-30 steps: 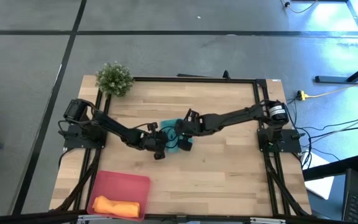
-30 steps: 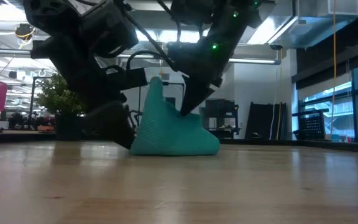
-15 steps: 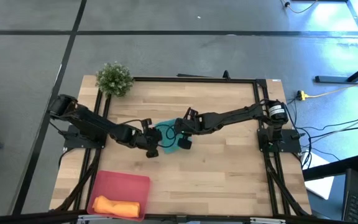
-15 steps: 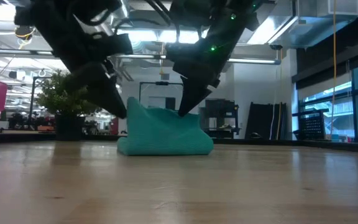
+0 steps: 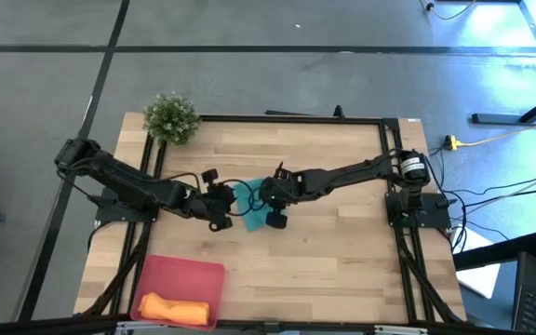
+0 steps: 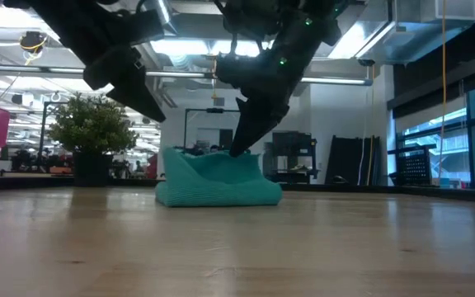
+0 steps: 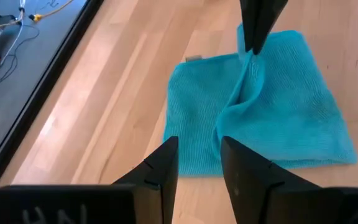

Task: Roll microfiber towels into tight, uniform cylinder then place into a basket
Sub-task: Fold the blue microfiber cloth

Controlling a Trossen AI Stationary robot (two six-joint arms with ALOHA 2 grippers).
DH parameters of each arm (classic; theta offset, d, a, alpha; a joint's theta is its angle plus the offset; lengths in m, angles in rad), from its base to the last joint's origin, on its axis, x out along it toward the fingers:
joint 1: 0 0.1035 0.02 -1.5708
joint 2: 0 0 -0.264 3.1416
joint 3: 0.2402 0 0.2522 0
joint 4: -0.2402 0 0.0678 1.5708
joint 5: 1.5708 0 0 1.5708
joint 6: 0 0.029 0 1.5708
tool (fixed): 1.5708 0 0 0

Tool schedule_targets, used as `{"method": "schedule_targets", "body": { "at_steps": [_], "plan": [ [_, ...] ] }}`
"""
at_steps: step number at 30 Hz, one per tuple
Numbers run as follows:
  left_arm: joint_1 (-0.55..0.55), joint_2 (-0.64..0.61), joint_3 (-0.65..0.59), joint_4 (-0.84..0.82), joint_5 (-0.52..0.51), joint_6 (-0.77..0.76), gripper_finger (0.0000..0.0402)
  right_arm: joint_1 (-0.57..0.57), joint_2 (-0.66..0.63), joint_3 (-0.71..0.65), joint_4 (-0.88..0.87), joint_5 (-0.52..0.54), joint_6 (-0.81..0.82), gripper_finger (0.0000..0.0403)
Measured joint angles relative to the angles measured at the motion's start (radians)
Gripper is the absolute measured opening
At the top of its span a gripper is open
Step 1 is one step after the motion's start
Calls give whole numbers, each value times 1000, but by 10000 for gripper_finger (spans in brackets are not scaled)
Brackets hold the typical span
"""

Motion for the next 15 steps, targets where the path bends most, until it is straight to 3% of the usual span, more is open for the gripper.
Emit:
{"method": "schedule_targets", "body": {
  "at_steps": [7,15],
  "plan": [
    [0,-2,0,1,0,-1,109,-7,22,0,19,4,-16,0],
    [-18,-2,0,8,3,-2,109,-22,64,0,37,-104,-75,0]
  ]
}}
